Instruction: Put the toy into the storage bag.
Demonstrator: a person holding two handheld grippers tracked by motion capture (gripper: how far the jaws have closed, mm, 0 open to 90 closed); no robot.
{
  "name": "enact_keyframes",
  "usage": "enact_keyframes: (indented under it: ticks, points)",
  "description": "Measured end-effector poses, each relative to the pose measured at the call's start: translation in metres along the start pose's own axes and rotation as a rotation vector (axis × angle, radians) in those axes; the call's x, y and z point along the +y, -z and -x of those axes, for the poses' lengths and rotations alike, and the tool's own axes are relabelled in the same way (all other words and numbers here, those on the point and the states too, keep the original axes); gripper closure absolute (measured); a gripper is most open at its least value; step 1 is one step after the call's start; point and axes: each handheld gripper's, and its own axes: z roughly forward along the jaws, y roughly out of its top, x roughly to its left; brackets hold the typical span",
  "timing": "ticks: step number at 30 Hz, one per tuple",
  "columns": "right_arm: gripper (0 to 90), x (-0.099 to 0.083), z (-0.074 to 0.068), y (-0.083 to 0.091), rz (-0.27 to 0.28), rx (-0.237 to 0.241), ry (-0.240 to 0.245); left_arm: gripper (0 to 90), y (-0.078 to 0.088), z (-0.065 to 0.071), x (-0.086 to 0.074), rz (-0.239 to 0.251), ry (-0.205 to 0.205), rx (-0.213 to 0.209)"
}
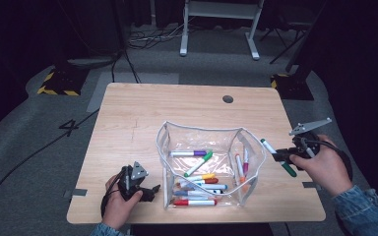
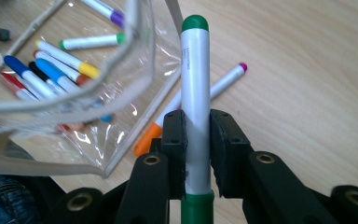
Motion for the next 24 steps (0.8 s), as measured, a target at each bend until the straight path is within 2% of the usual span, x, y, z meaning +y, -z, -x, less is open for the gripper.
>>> enact_keyframes:
  ticks: [1,6,13,19,24]
  points:
    - [76.7,0.005,-0.002,0.004,0.004,-0.002,0.011,10.7,0.0,-0.001,0.0,-0.001,-0.009,0.007]
    - [76.7,0.031,-0.016,0.02,0.033,0.015,0.073,9.9,-0.001,-0.001,0.001,-0.005,-0.005,-0.001]
    - [76.7,0.066,-0.043,0.028,0.036,0.043,0.165,8.0,-0.003,0.0,0.002,-0.003,-0.002,0.0]
    - [76.6,0.091,-0.068,0.022,0.016,0.076,0.242,6.9,-0.003,0.0,0.003,-0.011,-0.001,-0.005]
    - [76.7,0.106,-0.089,0.008,-0.008,0.119,0.306,6.2,-0.004,0.001,0.003,-0.008,0.003,-0.001]
